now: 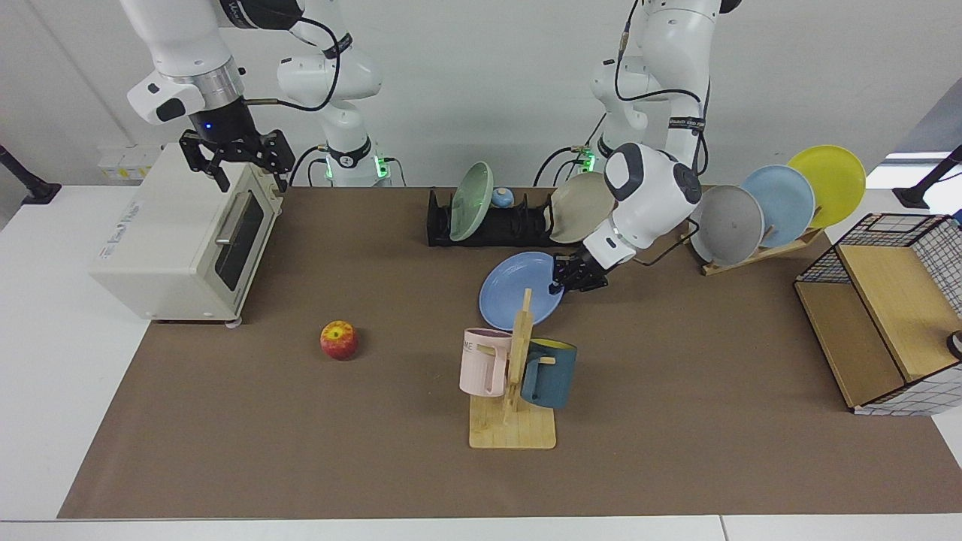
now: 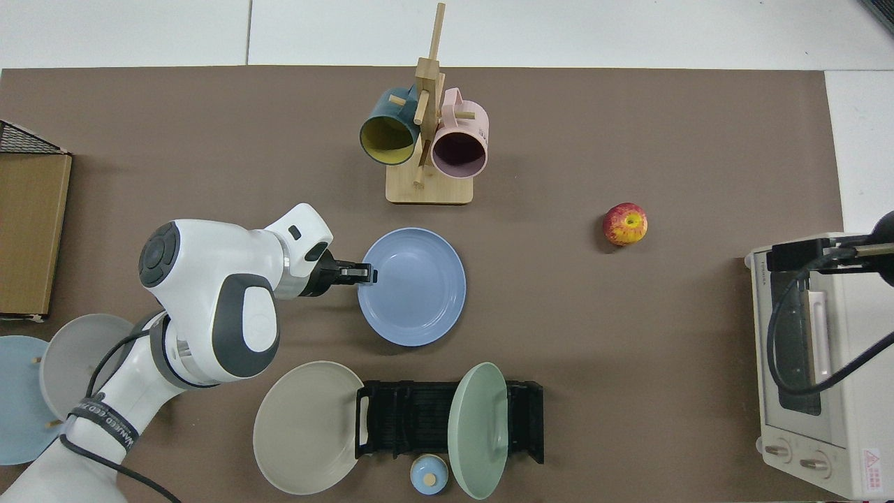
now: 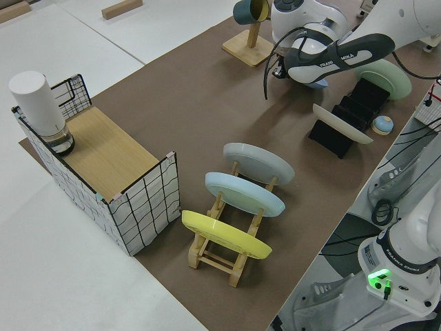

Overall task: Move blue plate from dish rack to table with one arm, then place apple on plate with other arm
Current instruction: 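Open the left gripper and withdraw it from the blue plate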

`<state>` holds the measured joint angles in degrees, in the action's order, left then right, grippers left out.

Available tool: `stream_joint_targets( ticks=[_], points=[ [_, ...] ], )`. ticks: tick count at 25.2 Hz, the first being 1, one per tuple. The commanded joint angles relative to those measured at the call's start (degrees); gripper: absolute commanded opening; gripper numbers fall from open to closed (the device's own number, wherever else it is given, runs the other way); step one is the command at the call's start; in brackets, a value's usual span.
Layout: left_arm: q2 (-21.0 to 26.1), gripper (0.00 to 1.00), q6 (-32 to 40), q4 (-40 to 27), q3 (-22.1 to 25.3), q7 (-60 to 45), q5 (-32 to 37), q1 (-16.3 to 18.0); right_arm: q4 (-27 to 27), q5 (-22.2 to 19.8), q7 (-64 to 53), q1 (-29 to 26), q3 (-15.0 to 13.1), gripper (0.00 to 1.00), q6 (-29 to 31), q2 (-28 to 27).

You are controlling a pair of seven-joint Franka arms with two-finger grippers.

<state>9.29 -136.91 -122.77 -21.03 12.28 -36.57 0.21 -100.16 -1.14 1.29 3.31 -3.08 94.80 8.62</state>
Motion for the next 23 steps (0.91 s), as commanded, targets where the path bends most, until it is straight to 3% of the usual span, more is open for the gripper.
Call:
stream_joint_targets(
  ticks=[1,6,9,14,15,16,21,23],
  points=[
    [-0.3,0.38,-1.7,-0.9,0.2,0.1,-1.2,-0.8,-0.3,1.0,-1.9,-0.8,0.2,1.00,0.6,0.6],
    [-0.5,0.53,-1.2,-0.9,0.2,0.0,-1.2,-0.8,-0.3,1.0,-1.9,-0.8,0.2,1.00,0.6,0.6],
    [-0.8,0.66,-0.5,-0.7,0.2,-0.2,-1.1,-0.8,-0.3,1.0,-1.9,-0.8,0.2,1.00,0.6,0.6],
    [-4.0,0.81,8.5,0.9,1.1,-2.3,1.2,-0.7,-0.3,1.0,-1.9,-0.8,0.2,1.00,0.6,0.6],
    [-4.6,0.87,10.1,1.3,1.4,-2.8,3.0,-0.7,-0.3,1.0,-1.9,-0.8,0.2,1.00,0.6,0.6],
    [-5.2,1.00,11.6,1.8,1.9,-3.4,5.4,-0.8,-0.3,1.0,-1.9,-0.8,0.2,1.00,0.6,0.6],
    [-11.6,1.00,23.7,5.2,3.6,-8.8,20.5,-0.7,-0.3,1.0,-1.9,-0.8,0.2,1.00,0.6,0.6],
    [-13.5,1.00,28.0,6.6,4.2,-9.2,22.9,-0.7,-0.3,1.0,-1.9,-0.8,0.2,1.00,0.6,0.6]
  ],
)
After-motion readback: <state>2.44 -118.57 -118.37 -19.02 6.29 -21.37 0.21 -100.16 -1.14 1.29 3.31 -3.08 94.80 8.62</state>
